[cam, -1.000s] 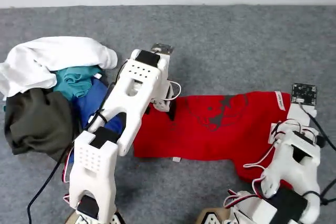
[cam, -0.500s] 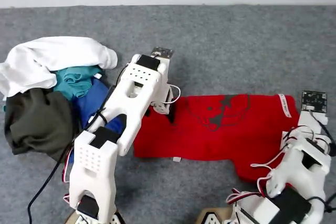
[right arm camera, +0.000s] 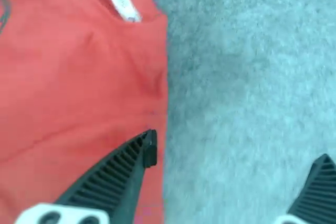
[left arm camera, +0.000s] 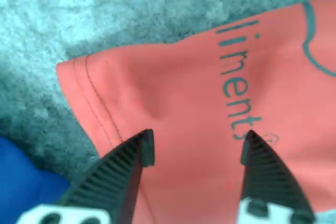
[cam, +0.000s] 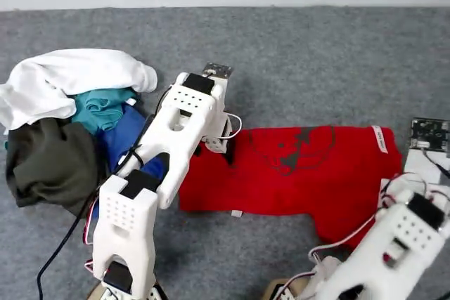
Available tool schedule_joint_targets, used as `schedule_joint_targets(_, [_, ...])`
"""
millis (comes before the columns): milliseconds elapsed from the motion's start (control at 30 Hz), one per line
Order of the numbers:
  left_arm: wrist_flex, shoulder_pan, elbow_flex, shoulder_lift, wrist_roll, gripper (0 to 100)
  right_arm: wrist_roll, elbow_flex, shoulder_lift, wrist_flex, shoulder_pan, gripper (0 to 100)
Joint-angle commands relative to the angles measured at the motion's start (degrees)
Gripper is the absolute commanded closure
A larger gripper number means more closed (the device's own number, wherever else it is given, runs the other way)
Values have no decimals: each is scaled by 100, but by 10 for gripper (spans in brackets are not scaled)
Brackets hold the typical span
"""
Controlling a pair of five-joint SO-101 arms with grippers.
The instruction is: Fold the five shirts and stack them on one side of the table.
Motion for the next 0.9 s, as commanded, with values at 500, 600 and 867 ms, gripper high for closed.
schedule_joint_targets(500, [0, 0, -4, -255, -70, 731, 88, 1873, -954, 831, 101, 579])
schedule_joint_targets(600, [9, 0, -4, -255, -70, 731, 88, 1873, -954, 822, 101, 658])
schedule_joint_targets(867, [9, 0, 13, -255, -70, 731, 88, 2171, -954, 400, 215, 797])
